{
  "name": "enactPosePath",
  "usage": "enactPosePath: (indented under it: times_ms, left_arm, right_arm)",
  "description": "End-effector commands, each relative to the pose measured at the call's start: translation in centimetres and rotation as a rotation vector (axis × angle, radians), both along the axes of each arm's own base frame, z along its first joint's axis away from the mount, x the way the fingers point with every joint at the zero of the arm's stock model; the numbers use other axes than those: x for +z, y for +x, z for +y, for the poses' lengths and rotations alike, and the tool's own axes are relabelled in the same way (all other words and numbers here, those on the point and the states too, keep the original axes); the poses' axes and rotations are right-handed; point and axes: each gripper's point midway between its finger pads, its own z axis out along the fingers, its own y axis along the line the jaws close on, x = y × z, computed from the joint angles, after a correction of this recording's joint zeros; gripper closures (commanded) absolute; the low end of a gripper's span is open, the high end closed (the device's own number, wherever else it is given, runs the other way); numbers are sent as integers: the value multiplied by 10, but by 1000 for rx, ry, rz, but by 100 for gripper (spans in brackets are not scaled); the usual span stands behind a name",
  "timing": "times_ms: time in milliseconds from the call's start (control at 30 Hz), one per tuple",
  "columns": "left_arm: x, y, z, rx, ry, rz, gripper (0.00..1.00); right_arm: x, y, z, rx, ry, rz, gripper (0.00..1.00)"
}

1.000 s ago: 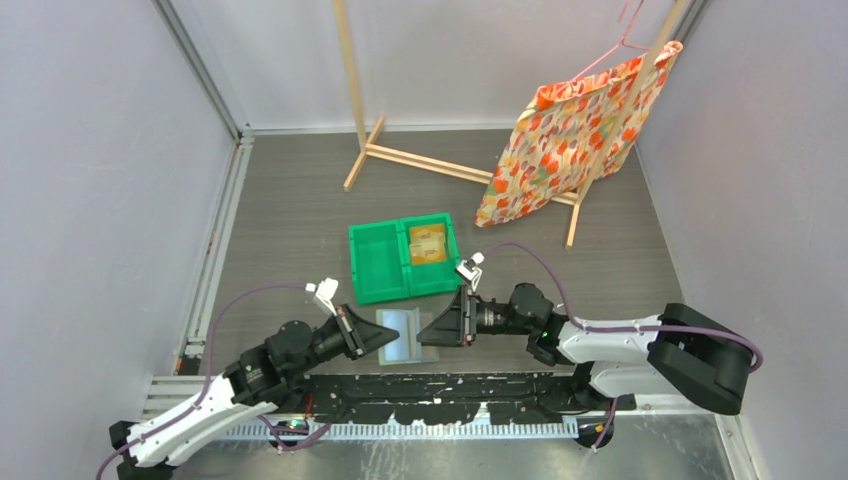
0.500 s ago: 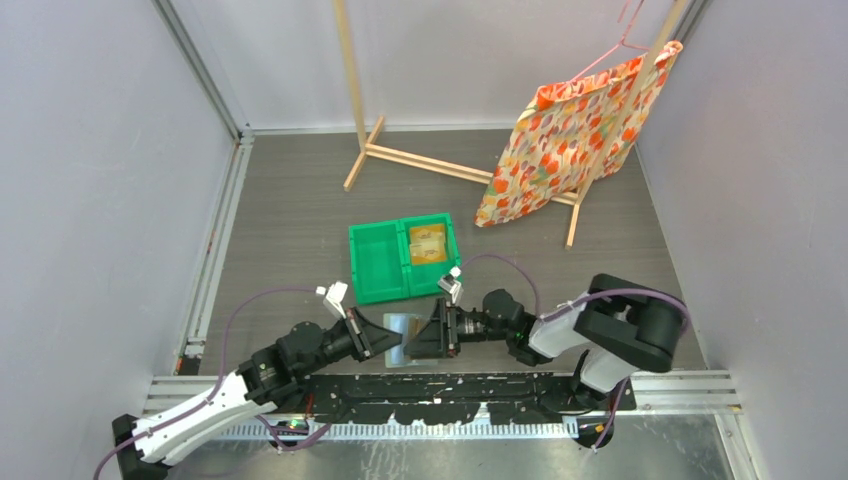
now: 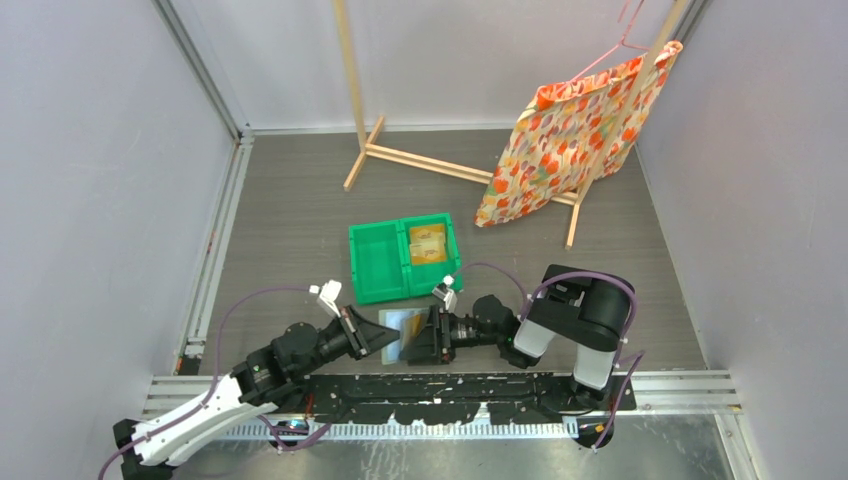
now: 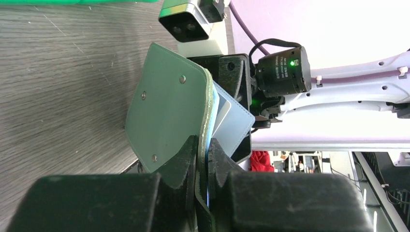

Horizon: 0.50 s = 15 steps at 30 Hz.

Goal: Take the credit cards out of the card holder
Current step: Remove the credit card from the card holder.

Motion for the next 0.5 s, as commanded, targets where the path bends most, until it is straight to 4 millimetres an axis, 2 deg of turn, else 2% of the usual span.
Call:
enactPosePath:
  times_ms: [0, 133, 367, 467]
  left_arm:
    - [-62, -2, 21, 52, 214, 118, 99]
    - [-68, -1, 24, 67, 243, 131, 99]
    - [-98, -2, 36, 111, 357, 226, 99]
    - [-103, 1, 41, 132, 400, 230, 99]
  right_arm:
    - [15, 7, 6, -33, 65, -45, 36]
    - [11, 4, 1, -30, 50, -22, 36]
    - [-3, 2, -6, -45, 5, 16, 36]
    - [-8, 3, -6, -57, -10, 31, 35]
